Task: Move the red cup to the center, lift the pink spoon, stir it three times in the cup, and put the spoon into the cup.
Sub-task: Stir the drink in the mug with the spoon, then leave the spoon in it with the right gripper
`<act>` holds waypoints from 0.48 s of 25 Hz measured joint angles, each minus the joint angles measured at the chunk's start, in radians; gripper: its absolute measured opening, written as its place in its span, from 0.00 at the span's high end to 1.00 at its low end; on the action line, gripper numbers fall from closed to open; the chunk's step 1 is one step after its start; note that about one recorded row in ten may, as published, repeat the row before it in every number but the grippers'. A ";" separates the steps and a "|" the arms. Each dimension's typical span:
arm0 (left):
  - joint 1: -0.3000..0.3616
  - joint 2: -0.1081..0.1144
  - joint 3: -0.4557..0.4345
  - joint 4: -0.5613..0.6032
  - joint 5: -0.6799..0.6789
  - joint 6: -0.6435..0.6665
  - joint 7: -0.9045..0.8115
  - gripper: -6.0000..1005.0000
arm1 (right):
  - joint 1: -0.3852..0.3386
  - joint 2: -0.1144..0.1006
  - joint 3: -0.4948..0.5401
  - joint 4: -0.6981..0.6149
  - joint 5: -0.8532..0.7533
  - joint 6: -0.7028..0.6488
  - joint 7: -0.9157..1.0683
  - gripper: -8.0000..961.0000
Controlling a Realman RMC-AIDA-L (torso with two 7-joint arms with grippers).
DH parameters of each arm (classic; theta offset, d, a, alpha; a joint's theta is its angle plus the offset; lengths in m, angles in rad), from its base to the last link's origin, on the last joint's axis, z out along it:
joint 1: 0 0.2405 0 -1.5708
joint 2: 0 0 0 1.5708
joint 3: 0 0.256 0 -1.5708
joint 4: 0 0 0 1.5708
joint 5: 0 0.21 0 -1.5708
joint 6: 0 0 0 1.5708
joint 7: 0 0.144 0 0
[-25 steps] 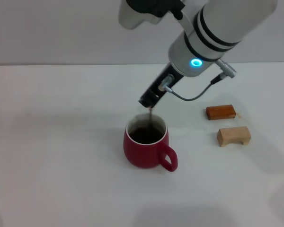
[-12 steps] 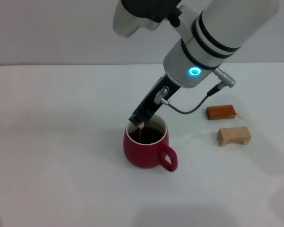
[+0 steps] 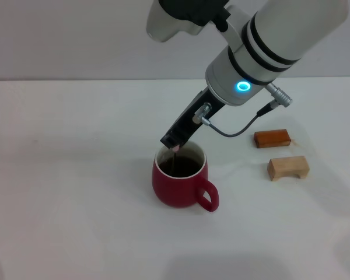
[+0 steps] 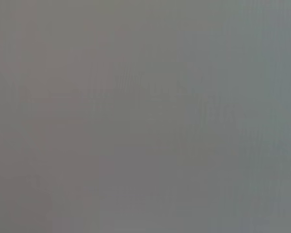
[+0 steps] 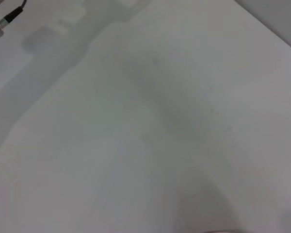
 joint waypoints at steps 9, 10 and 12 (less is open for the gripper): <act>-0.003 0.000 0.000 0.000 0.000 0.000 0.000 0.16 | -0.004 0.001 0.003 0.002 -0.001 -0.018 -0.004 0.79; -0.004 0.000 0.000 0.000 0.000 0.000 0.000 0.16 | -0.007 0.000 0.001 0.007 -0.003 -0.027 -0.004 0.79; -0.005 0.000 0.000 0.000 0.000 0.000 0.000 0.16 | -0.015 0.000 -0.003 0.020 -0.016 -0.054 -0.009 0.79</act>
